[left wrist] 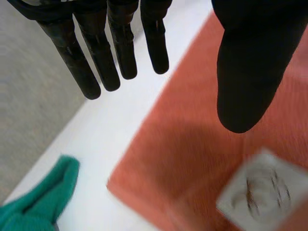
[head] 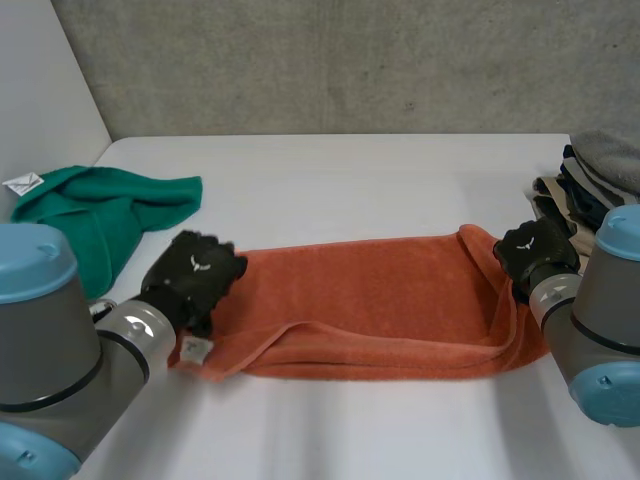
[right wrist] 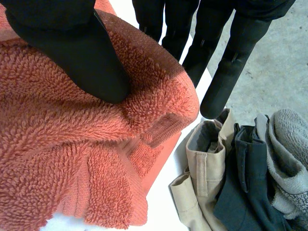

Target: Fold the laundry.

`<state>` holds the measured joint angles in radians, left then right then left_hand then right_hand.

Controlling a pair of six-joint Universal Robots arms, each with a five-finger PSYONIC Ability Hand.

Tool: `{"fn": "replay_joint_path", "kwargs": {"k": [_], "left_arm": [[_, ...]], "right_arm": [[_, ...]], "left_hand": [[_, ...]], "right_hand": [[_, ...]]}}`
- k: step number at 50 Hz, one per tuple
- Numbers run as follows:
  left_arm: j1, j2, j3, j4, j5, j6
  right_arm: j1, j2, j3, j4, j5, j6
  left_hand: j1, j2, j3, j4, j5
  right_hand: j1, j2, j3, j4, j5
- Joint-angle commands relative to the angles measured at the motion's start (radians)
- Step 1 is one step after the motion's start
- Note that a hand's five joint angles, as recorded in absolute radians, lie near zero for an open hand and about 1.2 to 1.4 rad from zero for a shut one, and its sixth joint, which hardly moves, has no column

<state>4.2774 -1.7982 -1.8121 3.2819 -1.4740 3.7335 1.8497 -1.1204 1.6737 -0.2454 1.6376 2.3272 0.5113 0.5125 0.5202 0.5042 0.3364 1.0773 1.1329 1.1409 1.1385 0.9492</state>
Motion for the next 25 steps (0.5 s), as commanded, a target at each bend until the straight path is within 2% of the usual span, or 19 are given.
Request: {"fn": "replay_joint_path", "kwargs": {"k": [1, 7, 12, 15, 22, 25], "left_arm": [[-0.114, 0.096, -0.006, -0.034, -0.005, -0.190], [-0.166, 0.071, -0.059, -0.087, -0.037, -0.213], [-0.192, 0.034, -0.090, -0.079, -0.109, -0.218], [-0.197, 0.011, -0.099, -0.062, -0.124, -0.218], [-0.217, -0.116, -0.105, 0.090, -0.141, -0.216], [-0.217, -0.151, -0.095, 0.156, -0.175, -0.216]], "right_arm": [[-0.003, 0.001, 0.000, 0.000, 0.004, 0.000], [-0.006, 0.001, -0.002, 0.000, 0.004, 0.000], [-0.007, 0.002, -0.002, 0.000, 0.004, 0.000], [-0.006, 0.002, -0.002, 0.000, 0.004, 0.000], [0.000, 0.002, 0.004, 0.002, 0.004, 0.000], [-0.001, 0.001, 0.011, 0.002, 0.004, 0.000]], "left_hand": [[0.057, 0.056, 0.049, 0.065, 0.058], [0.034, 0.033, 0.025, 0.041, 0.034], [-0.039, -0.040, -0.048, -0.032, -0.039], [-0.048, -0.049, -0.057, -0.041, -0.048], [-0.060, -0.061, -0.069, -0.053, -0.060], [-0.054, -0.055, -0.063, -0.047, -0.054]], "right_hand": [[0.241, 0.185, 0.177, 0.180, 0.194], [0.241, 0.185, 0.177, 0.179, 0.194], [0.241, 0.185, 0.177, 0.180, 0.194], [0.241, 0.185, 0.177, 0.180, 0.194], [0.241, 0.185, 0.177, 0.180, 0.194], [0.241, 0.185, 0.177, 0.180, 0.194]]}}
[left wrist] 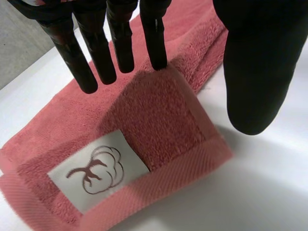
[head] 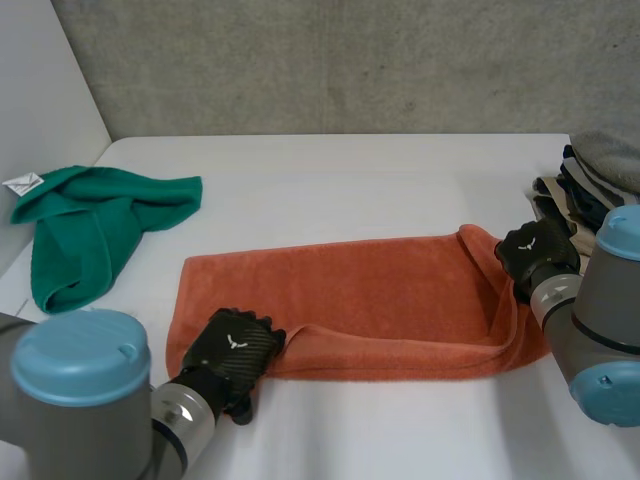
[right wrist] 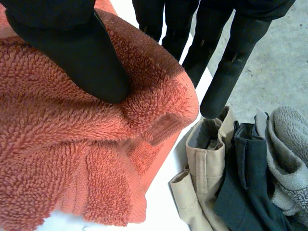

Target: Fold the laundry.

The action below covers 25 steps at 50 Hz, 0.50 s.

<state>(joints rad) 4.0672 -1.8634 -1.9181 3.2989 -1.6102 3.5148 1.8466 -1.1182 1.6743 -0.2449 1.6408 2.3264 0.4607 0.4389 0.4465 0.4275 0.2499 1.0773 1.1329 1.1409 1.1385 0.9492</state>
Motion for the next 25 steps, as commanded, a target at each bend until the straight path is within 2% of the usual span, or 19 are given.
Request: {"fn": "replay_joint_path", "kwargs": {"k": [1, 6, 15, 23, 25], "left_arm": [[-0.005, -0.095, 0.014, 0.152, -0.048, 0.004], [0.024, -0.134, 0.044, 0.237, -0.108, 0.010], [0.093, -0.175, 0.068, 0.277, -0.152, 0.052], [0.128, -0.085, 0.047, 0.281, -0.180, 0.144], [0.142, -0.042, 0.024, 0.278, -0.174, 0.151]], "right_arm": [[0.002, -0.002, 0.011, -0.001, 0.001, 0.001], [0.000, -0.002, 0.019, 0.001, 0.001, 0.001], [0.000, -0.002, 0.025, 0.001, -0.001, -0.004], [-0.003, -0.003, 0.025, 0.009, -0.001, -0.009], [-0.004, -0.006, 0.028, 0.012, 0.001, -0.010]], "left_hand": [[-0.001, 0.021, 0.014, 0.033, 0.036], [0.017, 0.039, 0.031, 0.050, 0.053], [0.105, 0.127, 0.119, 0.138, 0.141], [0.252, 0.273, 0.266, 0.285, 0.288], [0.427, 0.449, 0.441, 0.460, 0.463]], "right_hand": [[0.241, 0.185, 0.177, 0.180, 0.194], [0.241, 0.185, 0.177, 0.180, 0.194], [0.241, 0.185, 0.177, 0.180, 0.194], [0.247, 0.191, 0.183, 0.185, 0.200], [0.247, 0.191, 0.183, 0.185, 0.200]]}}
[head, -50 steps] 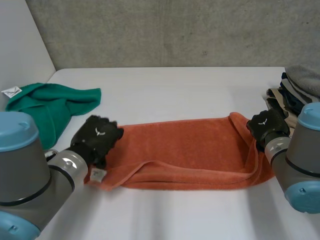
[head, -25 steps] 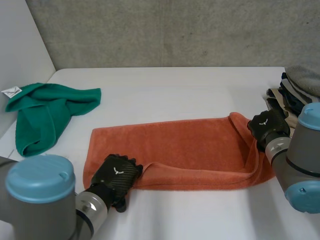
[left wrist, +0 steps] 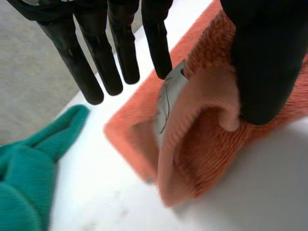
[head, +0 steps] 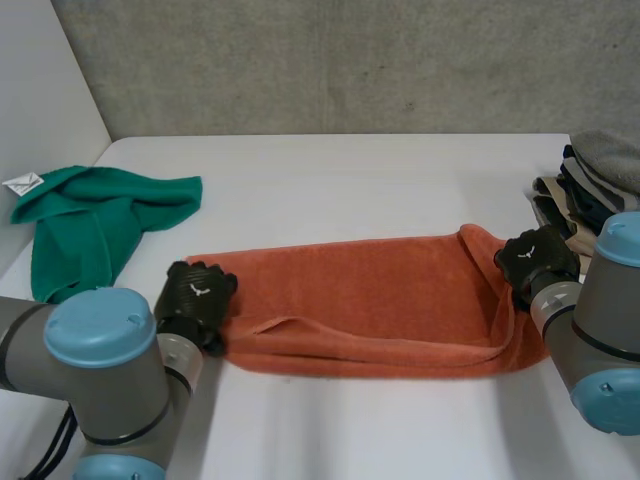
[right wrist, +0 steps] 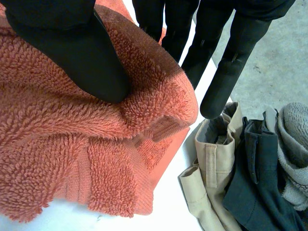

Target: Fold the laundry.

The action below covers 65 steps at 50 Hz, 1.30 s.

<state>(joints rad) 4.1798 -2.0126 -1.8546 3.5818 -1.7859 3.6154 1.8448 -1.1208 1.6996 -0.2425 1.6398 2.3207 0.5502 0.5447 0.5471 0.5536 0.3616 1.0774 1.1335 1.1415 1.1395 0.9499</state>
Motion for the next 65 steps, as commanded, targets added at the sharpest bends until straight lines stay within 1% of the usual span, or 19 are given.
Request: {"fn": "replay_joint_path", "kwargs": {"k": [1, 3, 8, 14, 19, 25, 29, 33, 37, 40, 43, 47, 48, 49, 50, 52, 53, 56, 65], "left_arm": [[0.034, 0.144, -0.053, -0.006, 0.008, 0.052], [0.036, 0.175, -0.061, -0.012, 0.017, 0.052], [0.039, 0.291, -0.075, -0.095, 0.071, 0.055], [0.089, 0.534, -0.035, -0.293, 0.143, 0.054], [0.164, 0.666, 0.067, -0.496, 0.273, 0.052], [0.302, 0.652, 0.141, -0.643, 0.411, 0.043], [0.355, 0.507, 0.152, -0.646, 0.457, 0.026], [0.349, 0.312, 0.210, -0.624, 0.450, 0.026], [0.304, 0.067, 0.395, -0.589, 0.416, 0.023], [0.269, -0.020, 0.526, -0.565, 0.376, 0.026], [0.258, -0.081, 0.692, -0.468, 0.316, 0.020], [0.253, -0.081, 0.795, -0.214, 0.281, 0.003], [0.249, -0.080, 0.796, -0.148, 0.281, -0.006], [0.243, -0.071, 0.792, 0.000, 0.275, -0.026], [0.243, -0.063, 0.789, 0.067, 0.269, -0.038], [0.240, -0.022, 0.761, 0.235, 0.247, -0.079], [0.241, -0.003, 0.743, 0.270, 0.238, -0.092], [0.253, 0.053, 0.678, 0.305, 0.218, -0.121], [0.260, 0.060, 0.465, 0.229, 0.226, -0.133]], "right_arm": [[-0.002, -0.005, 0.005, 0.012, 0.000, -0.006], [-0.007, -0.019, 0.014, 0.022, 0.002, -0.011], [-0.009, -0.094, 0.032, 0.094, 0.002, -0.032], [-0.015, -0.336, 0.017, 0.320, -0.003, -0.101], [-0.081, -0.516, -0.060, 0.543, -0.021, -0.179], [-0.122, -0.590, -0.158, 0.726, -0.118, -0.215], [-0.136, -0.553, -0.153, 0.741, -0.153, -0.215], [-0.150, -0.361, -0.181, 0.724, -0.149, -0.210], [-0.127, -0.206, -0.274, 0.643, -0.103, -0.190], [-0.098, -0.131, -0.371, 0.511, -0.026, -0.162], [-0.067, -0.068, -0.486, 0.343, 0.035, -0.150], [-0.030, -0.053, -0.558, 0.065, 0.042, -0.141], [-0.026, -0.056, -0.560, 0.004, 0.040, -0.138], [-0.021, -0.059, -0.560, -0.062, 0.038, -0.132], [-0.019, -0.068, -0.555, -0.190, 0.035, -0.117], [-0.018, -0.074, -0.543, -0.283, 0.037, -0.104], [-0.019, -0.082, -0.525, -0.349, 0.028, -0.100], [-0.019, -0.096, -0.497, -0.365, 0.011, -0.093], [-0.018, -0.108, -0.290, -0.220, -0.084, -0.040]], "left_hand": [[0.612, 0.617, 0.615, 0.608, 0.626], [0.845, 0.850, 0.848, 0.841, 0.859], [0.846, 0.852, 0.849, 0.843, 0.860], [0.846, 0.852, 0.849, 0.843, 0.860], [0.846, 0.852, 0.849, 0.843, 0.860], [0.846, 0.852, 0.849, 0.843, 0.860], [0.846, 0.852, 0.849, 0.843, 0.860], [0.846, 0.852, 0.849, 0.843, 0.860], [0.846, 0.852, 0.849, 0.843, 0.860], [0.846, 0.852, 0.849, 0.843, 0.860], [0.846, 0.852, 0.849, 0.843, 0.860], [0.846, 0.852, 0.849, 0.843, 0.860], [0.846, 0.852, 0.849, 0.843, 0.860], [0.846, 0.852, 0.849, 0.843, 0.860], [0.846, 0.852, 0.849, 0.843, 0.860], [0.846, 0.852, 0.849, 0.843, 0.860], [0.846, 0.852, 0.849, 0.843, 0.860], [0.846, 0.852, 0.849, 0.843, 0.860], [0.846, 0.852, 0.849, 0.843, 0.860]], "right_hand": [[0.246, 0.190, 0.182, 0.184, 0.199], [0.249, 0.193, 0.185, 0.187, 0.202], [0.282, 0.226, 0.218, 0.220, 0.235], [0.291, 0.234, 0.226, 0.228, 0.244], [0.285, 0.229, 0.221, 0.223, 0.238], [0.291, 0.234, 0.226, 0.228, 0.244], [0.291, 0.234, 0.226, 0.228, 0.244], [0.293, 0.237, 0.229, 0.231, 0.246], [0.302, 0.246, 0.238, 0.240, 0.255], [0.319, 0.263, 0.255, 0.257, 0.272], [0.319, 0.263, 0.255, 0.257, 0.272], [0.319, 0.263, 0.255, 0.257, 0.272], [0.319, 0.263, 0.255, 0.257, 0.272], [0.319, 0.263, 0.255, 0.257, 0.272], [0.319, 0.263, 0.255, 0.257, 0.272], [0.319, 0.263, 0.255, 0.257, 0.272], [0.319, 0.263, 0.255, 0.257, 0.272], [0.319, 0.263, 0.255, 0.257, 0.272], [0.319, 0.263, 0.255, 0.257, 0.272]]}}
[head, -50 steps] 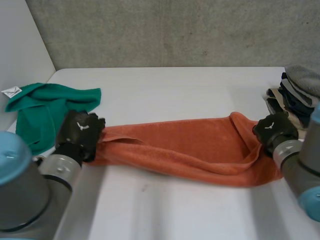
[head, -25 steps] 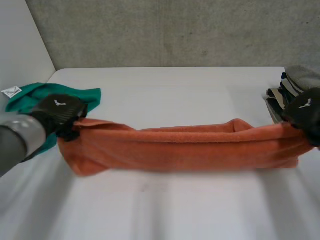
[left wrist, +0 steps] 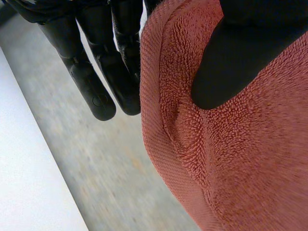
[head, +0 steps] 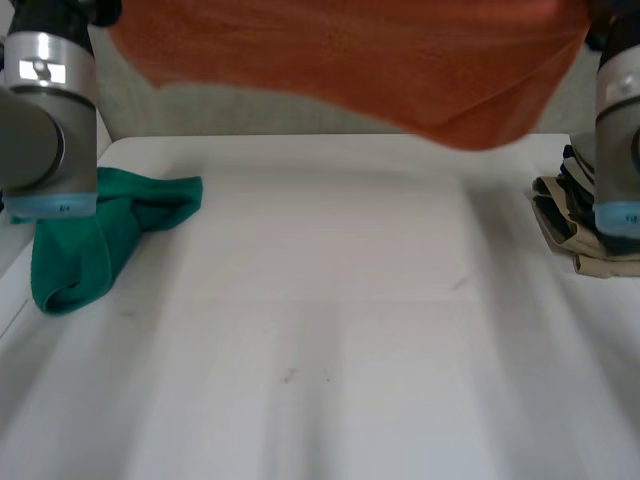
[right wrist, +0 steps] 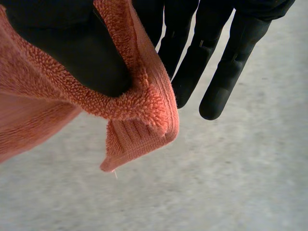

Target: Fold the laundry.

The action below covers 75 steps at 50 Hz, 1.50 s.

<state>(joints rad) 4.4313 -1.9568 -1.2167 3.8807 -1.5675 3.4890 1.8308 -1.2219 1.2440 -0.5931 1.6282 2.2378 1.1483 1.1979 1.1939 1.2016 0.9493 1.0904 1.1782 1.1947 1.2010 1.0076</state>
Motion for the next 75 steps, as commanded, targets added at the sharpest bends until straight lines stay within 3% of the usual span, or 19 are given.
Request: {"fn": "replay_joint_path", "kwargs": {"k": [1, 10, 14, 19, 26, 32, 34, 35, 40, 46, 52, 57, 62, 68, 71, 75], "left_arm": [[0.008, 0.001, -0.193, -0.073, 0.010, -0.007], [0.031, -0.120, -0.368, -0.083, 0.079, -0.004], [0.042, -0.151, -0.394, -0.104, 0.084, 0.002], [0.056, -0.151, -0.405, -0.155, 0.087, 0.002], [0.083, -0.128, -0.425, -0.208, 0.089, 0.001], [0.088, -0.113, -0.443, -0.219, 0.089, 0.001], [0.088, -0.106, -0.448, -0.222, 0.089, 0.001], [0.088, -0.103, -0.451, -0.224, 0.089, 0.001], [0.088, -0.062, -0.474, -0.271, 0.087, -0.001], [0.091, 0.044, -0.501, -0.457, 0.090, 0.002], [0.100, 0.202, -0.555, -0.699, 0.105, 0.022], [0.118, 0.321, -0.596, -0.888, 0.130, 0.119], [0.114, 0.375, -0.623, -0.981, 0.152, 0.206], [0.100, 0.319, -0.604, -0.894, 0.162, 0.206], [0.083, 0.183, -0.560, -0.780, 0.153, 0.206], [0.040, 0.046, -0.451, -0.705, 0.138, 0.200]], "right_arm": [[-0.004, -0.007, 0.185, 0.148, -0.086, 0.052], [-0.059, 0.077, 0.333, 0.256, -0.231, 0.212], [-0.082, 0.143, 0.328, 0.320, -0.266, 0.319], [-0.123, 0.170, 0.290, 0.456, -0.274, 0.371], [-0.166, 0.180, 0.242, 0.585, -0.297, 0.364], [-0.199, 0.213, 0.222, 0.616, -0.309, 0.353], [-0.200, 0.217, 0.222, 0.613, -0.310, 0.342], [-0.203, 0.220, 0.222, 0.611, -0.317, 0.329], [-0.208, 0.208, 0.248, 0.621, -0.360, 0.281], [-0.254, 0.129, 0.342, 0.654, -0.372, 0.205], [-0.317, -0.083, 0.446, 0.829, -0.349, -0.001], [-0.392, -0.301, 0.534, 1.079, -0.262, -0.188], [-0.398, -0.395, 0.534, 1.116, -0.260, -0.227], [-0.367, -0.367, 0.534, 0.984, -0.257, -0.184], [-0.288, -0.230, 0.500, 0.880, -0.240, -0.141], [-0.162, -0.006, 0.356, 0.762, -0.076, -0.112]], "left_hand": [[0.248, 0.198, 0.202, 0.195, 0.272], [0.248, 0.198, 0.202, 0.195, 0.272], [0.248, 0.198, 0.202, 0.195, 0.272], [0.248, 0.198, 0.202, 0.195, 0.272], [0.248, 0.198, 0.202, 0.195, 0.272], [0.248, 0.198, 0.202, 0.195, 0.272], [0.248, 0.198, 0.202, 0.195, 0.272], [0.248, 0.198, 0.202, 0.195, 0.272], [0.248, 0.198, 0.202, 0.195, 0.272], [0.248, 0.198, 0.202, 0.195, 0.272], [0.248, 0.198, 0.202, 0.195, 0.272], [0.248, 0.198, 0.202, 0.195, 0.272], [0.248, 0.198, 0.202, 0.195, 0.272], [0.248, 0.198, 0.202, 0.195, 0.272], [0.248, 0.198, 0.202, 0.195, 0.272], [0.248, 0.198, 0.202, 0.195, 0.272]], "right_hand": [[0.306, 0.218, 0.202, 0.195, 0.214], [0.284, 0.196, 0.179, 0.173, 0.192], [0.131, 0.043, 0.027, 0.021, 0.039], [-0.327, -0.414, -0.431, -0.437, -0.418], [-0.380, -0.468, -0.484, -0.491, -0.472], [-0.237, -0.324, -0.341, -0.347, -0.328], [-0.026, -0.114, -0.131, -0.137, -0.118], [0.283, 0.195, 0.179, 0.173, 0.192], [0.306, 0.218, 0.202, 0.195, 0.214], [0.306, 0.218, 0.202, 0.195, 0.214], [0.306, 0.218, 0.202, 0.195, 0.214], [0.306, 0.218, 0.202, 0.195, 0.214], [0.306, 0.218, 0.202, 0.195, 0.214], [0.306, 0.218, 0.202, 0.195, 0.214], [0.306, 0.218, 0.202, 0.195, 0.214], [0.306, 0.218, 0.202, 0.195, 0.214]]}}
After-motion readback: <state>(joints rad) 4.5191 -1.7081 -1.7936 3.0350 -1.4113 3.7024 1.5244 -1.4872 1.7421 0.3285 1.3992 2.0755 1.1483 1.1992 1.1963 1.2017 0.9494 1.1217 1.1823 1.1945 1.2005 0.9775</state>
